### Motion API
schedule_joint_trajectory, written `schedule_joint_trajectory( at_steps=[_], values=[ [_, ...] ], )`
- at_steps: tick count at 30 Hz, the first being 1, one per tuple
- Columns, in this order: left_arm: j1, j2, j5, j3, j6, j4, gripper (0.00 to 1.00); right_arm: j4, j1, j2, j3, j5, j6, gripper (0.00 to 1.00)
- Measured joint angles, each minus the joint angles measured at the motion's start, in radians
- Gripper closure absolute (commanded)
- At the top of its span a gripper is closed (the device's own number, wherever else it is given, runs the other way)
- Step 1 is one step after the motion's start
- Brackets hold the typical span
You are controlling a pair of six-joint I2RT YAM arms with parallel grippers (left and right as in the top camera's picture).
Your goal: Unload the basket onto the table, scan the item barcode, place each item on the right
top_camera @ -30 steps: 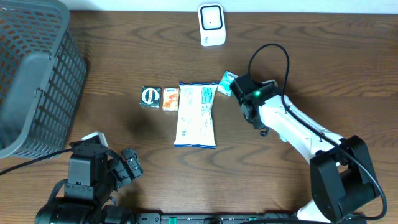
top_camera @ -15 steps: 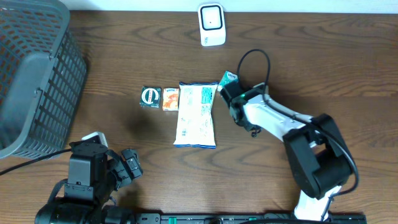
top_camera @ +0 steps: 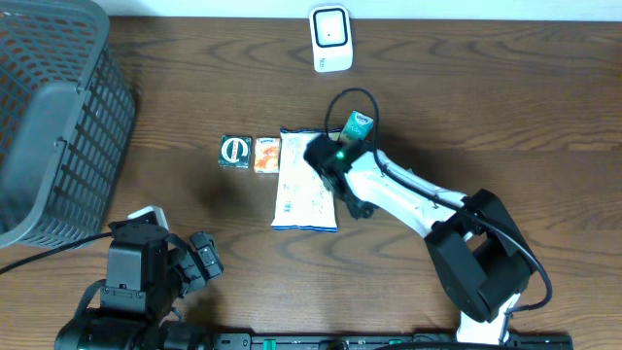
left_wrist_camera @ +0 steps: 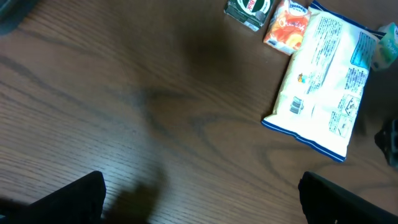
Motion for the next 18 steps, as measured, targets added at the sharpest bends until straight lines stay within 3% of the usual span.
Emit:
schedule_joint_trajectory(
  at_steps=[4, 8, 12, 18],
  values=[
    [0.0, 0.0, 0.0, 0.0, 0.0, 0.0, 0.02, -0.108, -0.011, 0.0, 0.113, -0.048, 0.0, 0.25],
    [0.0, 0.0, 0.0, 0.0, 0.0, 0.0, 0.02, -0.16, -0.071, 0.0, 0.179, -0.063, -0.014, 0.34],
    [0.0, 0.0, 0.0, 0.0, 0.0, 0.0, 0.02, -0.196, -0.188, 0.0, 0.186, -0.09, -0.047, 0.64],
    [0.0, 0.0, 0.0, 0.0, 0.0, 0.0, 0.03, -0.201, -0.388, 0.0, 0.186, -0.297, -0.18, 0.7]
  ],
)
